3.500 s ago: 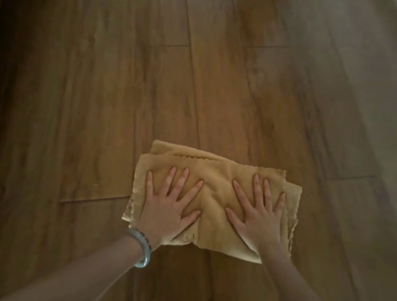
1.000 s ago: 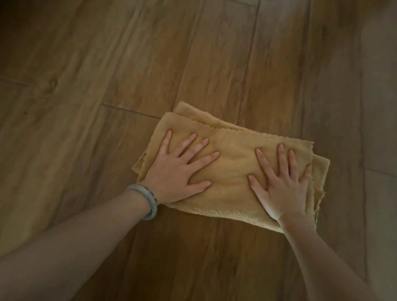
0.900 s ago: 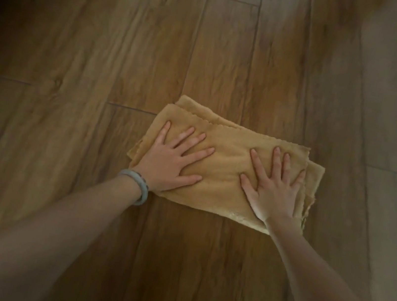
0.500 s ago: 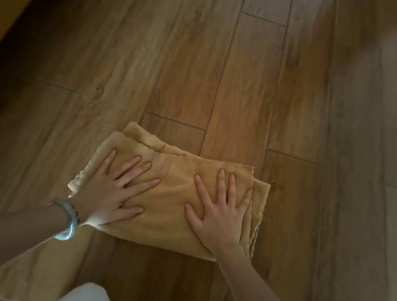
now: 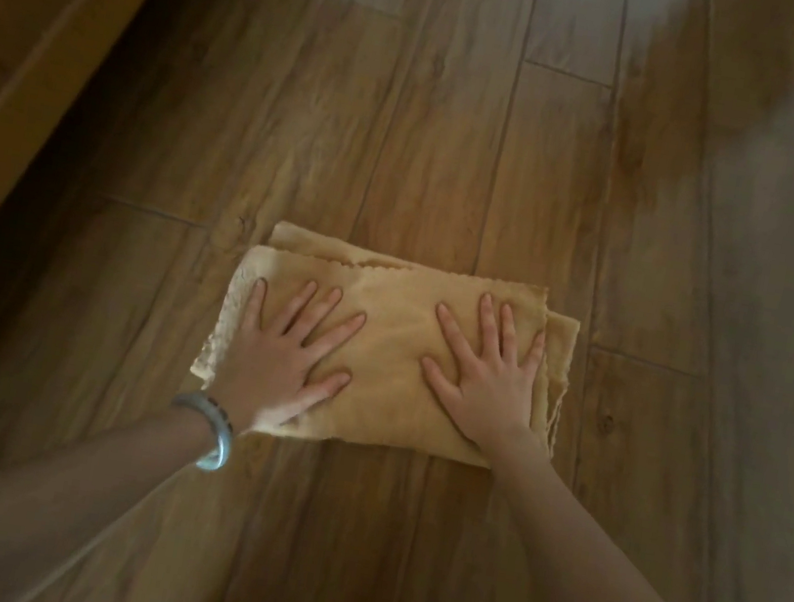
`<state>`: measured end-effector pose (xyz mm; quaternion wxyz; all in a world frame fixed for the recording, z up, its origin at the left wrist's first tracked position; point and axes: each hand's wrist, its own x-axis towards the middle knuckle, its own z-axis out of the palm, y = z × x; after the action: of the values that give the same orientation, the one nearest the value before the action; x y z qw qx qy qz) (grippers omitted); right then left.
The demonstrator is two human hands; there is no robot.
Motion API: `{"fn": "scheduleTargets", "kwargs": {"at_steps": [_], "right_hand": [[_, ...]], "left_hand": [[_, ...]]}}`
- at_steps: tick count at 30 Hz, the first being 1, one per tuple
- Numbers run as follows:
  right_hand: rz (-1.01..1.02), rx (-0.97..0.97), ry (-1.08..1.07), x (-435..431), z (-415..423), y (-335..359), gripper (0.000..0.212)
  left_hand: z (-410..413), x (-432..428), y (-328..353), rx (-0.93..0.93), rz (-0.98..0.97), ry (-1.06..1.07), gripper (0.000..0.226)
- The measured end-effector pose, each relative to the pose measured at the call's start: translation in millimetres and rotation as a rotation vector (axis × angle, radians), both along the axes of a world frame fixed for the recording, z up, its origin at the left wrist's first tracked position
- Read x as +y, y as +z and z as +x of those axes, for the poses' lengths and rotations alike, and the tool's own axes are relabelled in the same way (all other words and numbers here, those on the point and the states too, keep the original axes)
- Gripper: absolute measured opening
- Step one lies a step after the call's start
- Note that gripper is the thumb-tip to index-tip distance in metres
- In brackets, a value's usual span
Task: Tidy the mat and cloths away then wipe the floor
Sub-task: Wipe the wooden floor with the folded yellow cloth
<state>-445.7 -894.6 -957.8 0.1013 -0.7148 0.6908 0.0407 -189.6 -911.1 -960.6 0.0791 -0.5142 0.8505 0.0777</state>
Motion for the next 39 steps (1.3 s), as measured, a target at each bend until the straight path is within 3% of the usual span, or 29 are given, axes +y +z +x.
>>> {"fn": "scheduleTargets", "kwargs": {"at_steps": [7,21,31,39], "right_hand": [[-0.051,-0.039,-0.031,72.5,8.3,-1.6,0.065],[0.017,0.031,-0.244,-81.2,-38.9,-4.8,0.07],[0.036,-0.033,-0.386,14.1,-14.1,0.2,0.065],[0.012,-0.027,-0.314,-5.6,-40.9,-2.3,0.064]], "left_hand": [[11.2,44.6,-3.7,0.057,0.06,-0.127,0.069],[-52.6,-138.9,-6.2,0.024,-0.054,-0.151,0.068],[-45.2,-98.4,-4.3,0.055,-0.023,-0.333,0.067],[-54.8,-104.1,-6.6,0.021,-0.04,-0.354,0.068]]}}
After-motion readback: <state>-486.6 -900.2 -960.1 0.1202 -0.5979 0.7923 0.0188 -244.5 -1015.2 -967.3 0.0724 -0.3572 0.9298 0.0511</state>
